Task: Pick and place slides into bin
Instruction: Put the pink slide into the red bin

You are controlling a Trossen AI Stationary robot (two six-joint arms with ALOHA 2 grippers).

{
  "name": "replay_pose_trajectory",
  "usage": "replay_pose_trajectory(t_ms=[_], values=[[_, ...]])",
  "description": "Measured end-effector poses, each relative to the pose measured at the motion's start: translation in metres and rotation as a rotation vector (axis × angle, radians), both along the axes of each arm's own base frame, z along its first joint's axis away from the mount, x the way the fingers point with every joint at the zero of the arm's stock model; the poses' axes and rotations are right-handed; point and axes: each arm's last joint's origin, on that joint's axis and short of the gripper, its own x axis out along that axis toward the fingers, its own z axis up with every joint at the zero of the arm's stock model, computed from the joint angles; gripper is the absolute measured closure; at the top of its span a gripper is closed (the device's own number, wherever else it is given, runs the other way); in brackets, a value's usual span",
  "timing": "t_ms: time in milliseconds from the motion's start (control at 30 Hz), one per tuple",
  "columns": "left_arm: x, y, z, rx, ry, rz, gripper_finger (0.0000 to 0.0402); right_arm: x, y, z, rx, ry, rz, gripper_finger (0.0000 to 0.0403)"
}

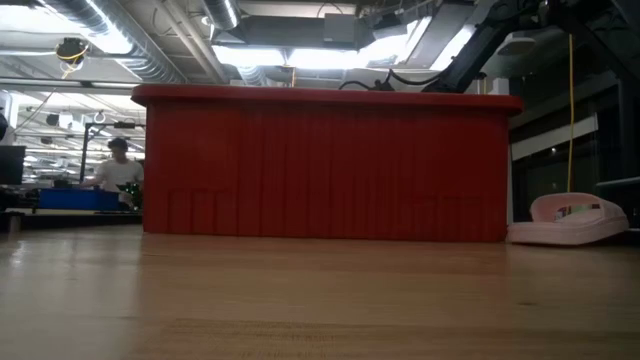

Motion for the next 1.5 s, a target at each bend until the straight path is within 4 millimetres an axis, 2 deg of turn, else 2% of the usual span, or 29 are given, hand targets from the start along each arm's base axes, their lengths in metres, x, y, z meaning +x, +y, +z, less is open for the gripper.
replay_pose_trajectory(t_ms=[333, 600, 833, 967, 1200, 1500], values=[[0.000, 0.000, 0.000, 0.000, 0.000, 0.000, 0.0396, 0.000, 0.000, 0.000, 0.003, 0.001, 0.014, 0.0244], [0.001, -0.002, 0.000, -0.010, -0.002, -0.059, 0.0396, -0.001, 0.003, -0.007, 0.077, 0.024, 0.045, 0.0241], [0.001, -0.002, 0.000, -0.015, -0.003, -0.081, 0.0396, 0.001, 0.002, -0.004, 0.089, 0.042, 0.050, 0.0240], [0.001, -0.002, 0.000, -0.014, -0.003, -0.081, 0.0396, 0.005, 0.001, 0.004, 0.113, 0.108, 0.066, 0.0240], [0.001, -0.002, 0.000, -0.014, -0.003, -0.081, 0.0396, 0.016, 0.003, 0.032, 0.206, 0.268, 0.094, 0.0240], [0.001, -0.002, -0.002, -0.008, 0.025, -0.083, 0.0396, 0.023, 0.012, 0.065, 0.297, 0.363, 0.108, 0.0240]])
